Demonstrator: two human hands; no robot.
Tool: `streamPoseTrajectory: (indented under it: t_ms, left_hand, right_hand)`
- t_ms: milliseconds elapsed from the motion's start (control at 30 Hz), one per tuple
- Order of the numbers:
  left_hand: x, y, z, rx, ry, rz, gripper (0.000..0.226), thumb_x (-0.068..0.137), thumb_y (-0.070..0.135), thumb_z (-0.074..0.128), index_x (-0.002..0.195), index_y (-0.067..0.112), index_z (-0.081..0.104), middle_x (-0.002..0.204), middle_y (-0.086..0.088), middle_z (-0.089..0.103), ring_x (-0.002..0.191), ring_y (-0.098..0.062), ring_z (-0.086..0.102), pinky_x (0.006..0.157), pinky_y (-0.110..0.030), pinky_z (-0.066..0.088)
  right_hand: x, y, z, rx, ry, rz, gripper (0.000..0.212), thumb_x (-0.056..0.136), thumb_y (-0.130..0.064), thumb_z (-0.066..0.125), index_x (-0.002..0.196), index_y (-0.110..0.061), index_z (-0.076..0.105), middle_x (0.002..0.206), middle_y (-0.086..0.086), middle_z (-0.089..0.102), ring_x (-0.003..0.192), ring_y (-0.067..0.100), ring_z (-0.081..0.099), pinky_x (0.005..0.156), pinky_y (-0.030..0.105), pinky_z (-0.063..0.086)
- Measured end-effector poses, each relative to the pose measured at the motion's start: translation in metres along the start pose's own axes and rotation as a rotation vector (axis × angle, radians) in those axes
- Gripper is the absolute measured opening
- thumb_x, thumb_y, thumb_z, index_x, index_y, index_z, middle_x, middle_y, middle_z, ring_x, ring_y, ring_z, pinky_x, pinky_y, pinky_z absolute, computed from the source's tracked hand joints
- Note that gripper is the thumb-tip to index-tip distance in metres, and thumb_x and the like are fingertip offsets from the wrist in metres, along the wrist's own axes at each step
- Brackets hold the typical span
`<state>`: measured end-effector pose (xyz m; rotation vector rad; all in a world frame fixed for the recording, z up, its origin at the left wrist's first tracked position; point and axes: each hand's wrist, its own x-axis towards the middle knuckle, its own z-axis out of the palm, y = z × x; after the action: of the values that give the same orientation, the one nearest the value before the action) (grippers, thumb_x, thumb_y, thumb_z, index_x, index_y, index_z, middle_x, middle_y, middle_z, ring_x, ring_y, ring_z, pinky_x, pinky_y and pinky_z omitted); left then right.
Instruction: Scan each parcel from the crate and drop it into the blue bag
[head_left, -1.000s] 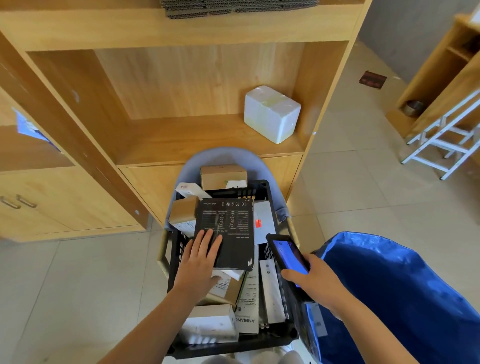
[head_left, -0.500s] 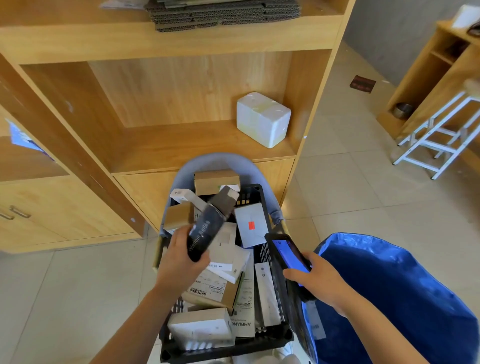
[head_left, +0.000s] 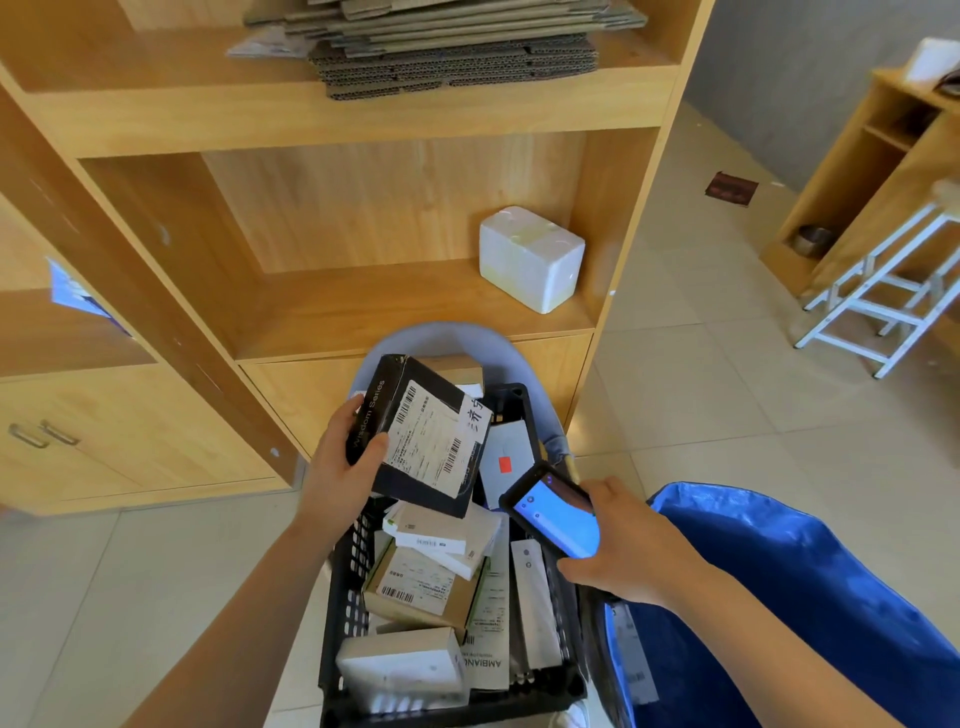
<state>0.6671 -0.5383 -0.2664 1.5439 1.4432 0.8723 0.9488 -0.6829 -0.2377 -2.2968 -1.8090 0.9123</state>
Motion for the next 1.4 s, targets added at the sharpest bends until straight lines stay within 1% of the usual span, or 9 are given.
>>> streamPoseTrajectory:
  t_ms: [300, 500, 567, 800, 933, 1067, 1200, 1300, 1400]
  left_hand:
    - [-0.002, 0.007, 0.006, 0.014, -0.024, -0.027, 0.04, 0.095, 0.035, 0.057, 0.117, 0.066, 0.042, 0.123, 0.011, 0.061, 0.112, -0.014, 0.061, 0.094, -0.046, 0.054]
    - [-0.005, 0.021, 0.009, -0.009, -0.014, -0.005, 0.038, 0.098, 0.026, 0.056, 0.108, 0.06, 0.046, 0.113, 0.021, 0.059, 0.109, -0.012, 0.061, 0.084, -0.028, 0.053]
    - [-0.006, 0.027, 0.011, -0.006, -0.006, -0.005, 0.035, 0.098, 0.025, 0.056, 0.114, 0.054, 0.047, 0.113, 0.02, 0.059, 0.108, -0.012, 0.061, 0.078, -0.022, 0.05]
    - [-0.004, 0.061, 0.034, 0.0, -0.031, 0.05, 0.041, 0.097, 0.031, 0.057, 0.135, 0.041, 0.048, 0.12, 0.019, 0.06, 0.105, -0.003, 0.061, 0.078, -0.022, 0.049]
    - [-0.005, 0.089, 0.079, 0.02, -0.144, 0.108, 0.036, 0.098, 0.03, 0.056, 0.131, 0.042, 0.05, 0.115, 0.028, 0.057, 0.106, 0.002, 0.058, 0.079, -0.022, 0.047]
    - [-0.015, 0.103, 0.148, 0.086, -0.262, 0.144, 0.035, 0.097, 0.032, 0.056, 0.13, 0.043, 0.049, 0.117, 0.026, 0.058, 0.108, 0.004, 0.056, 0.086, -0.025, 0.046]
    - [-0.033, 0.102, 0.232, 0.208, -0.416, 0.143, 0.038, 0.098, 0.033, 0.055, 0.134, 0.04, 0.046, 0.116, 0.026, 0.054, 0.102, 0.009, 0.051, 0.082, -0.015, 0.042]
    - [-0.048, 0.087, 0.294, 0.314, -0.569, 0.176, 0.047, 0.098, 0.036, 0.054, 0.143, 0.034, 0.041, 0.132, 0.021, 0.047, 0.12, 0.003, 0.042, 0.101, -0.028, 0.039]
    - [-0.061, 0.061, 0.358, 0.467, -0.759, 0.249, 0.053, 0.1, 0.042, 0.047, 0.15, 0.028, 0.034, 0.137, 0.01, 0.049, 0.126, -0.009, 0.046, 0.099, -0.034, 0.044]
  right_hand:
    - [0.0, 0.0, 0.006, -0.061, 0.013, -0.043, 0.065, 0.071, -0.052, 0.071, 0.125, -0.03, 0.042, 0.114, -0.011, 0.045, 0.096, 0.011, 0.054, 0.069, 0.02, 0.047]
    - [-0.004, 0.007, 0.009, -0.022, 0.026, -0.051, 0.071, 0.073, -0.052, 0.071, 0.133, -0.032, 0.039, 0.114, -0.013, 0.044, 0.097, 0.011, 0.055, 0.074, 0.023, 0.052]
    - [-0.007, 0.01, 0.009, 0.007, 0.036, -0.044, 0.072, 0.074, -0.051, 0.071, 0.135, -0.034, 0.037, 0.113, -0.014, 0.043, 0.098, 0.012, 0.055, 0.075, 0.024, 0.054]
    - [-0.028, 0.055, 0.01, 0.175, 0.113, 0.089, 0.07, 0.074, -0.056, 0.071, 0.132, -0.032, 0.042, 0.118, -0.014, 0.046, 0.099, 0.01, 0.056, 0.074, 0.023, 0.051]
    - [-0.05, 0.108, 0.007, 0.27, 0.14, 0.242, 0.064, 0.071, -0.058, 0.072, 0.124, -0.031, 0.047, 0.115, -0.012, 0.047, 0.093, 0.01, 0.058, 0.078, 0.028, 0.054]
    - [-0.081, 0.173, 0.009, 0.386, 0.177, 0.409, 0.05, 0.068, -0.052, 0.074, 0.107, -0.031, 0.05, 0.107, -0.012, 0.049, 0.082, 0.009, 0.061, 0.066, 0.027, 0.053]
    - [-0.113, 0.243, 0.03, 0.455, 0.185, 0.593, 0.046, 0.065, -0.054, 0.074, 0.095, -0.028, 0.051, 0.098, -0.007, 0.052, 0.073, 0.012, 0.061, 0.058, 0.028, 0.05]
    - [-0.13, 0.288, 0.053, 0.526, 0.183, 0.725, 0.054, 0.057, -0.061, 0.07, 0.093, -0.026, 0.051, 0.093, -0.003, 0.054, 0.069, 0.013, 0.059, 0.056, 0.027, 0.046]
    - [-0.137, 0.321, 0.079, 0.602, 0.185, 0.846, 0.057, 0.054, -0.062, 0.067, 0.094, -0.025, 0.052, 0.094, -0.001, 0.056, 0.071, 0.013, 0.06, 0.057, 0.028, 0.046]
